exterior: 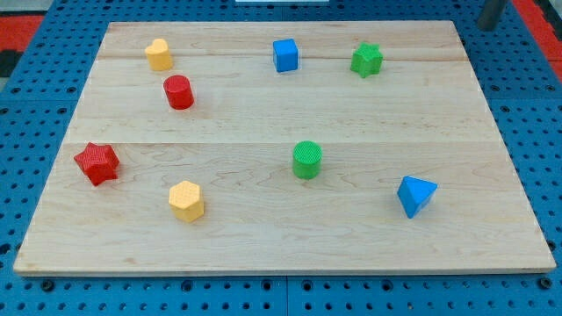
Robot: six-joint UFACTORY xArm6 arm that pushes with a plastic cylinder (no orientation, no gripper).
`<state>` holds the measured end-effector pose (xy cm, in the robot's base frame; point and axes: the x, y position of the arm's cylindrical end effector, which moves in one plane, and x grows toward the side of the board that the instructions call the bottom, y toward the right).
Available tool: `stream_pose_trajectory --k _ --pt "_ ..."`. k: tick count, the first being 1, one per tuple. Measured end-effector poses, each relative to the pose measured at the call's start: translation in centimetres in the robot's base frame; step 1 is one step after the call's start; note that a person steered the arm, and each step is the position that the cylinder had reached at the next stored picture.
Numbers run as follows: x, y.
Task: Point your arm at the green star
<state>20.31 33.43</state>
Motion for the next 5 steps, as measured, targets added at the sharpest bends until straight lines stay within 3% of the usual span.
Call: stream_pose_trajectory --k 2,5 --pt "0.3 -0.5" --pt "7.5 -6.5"
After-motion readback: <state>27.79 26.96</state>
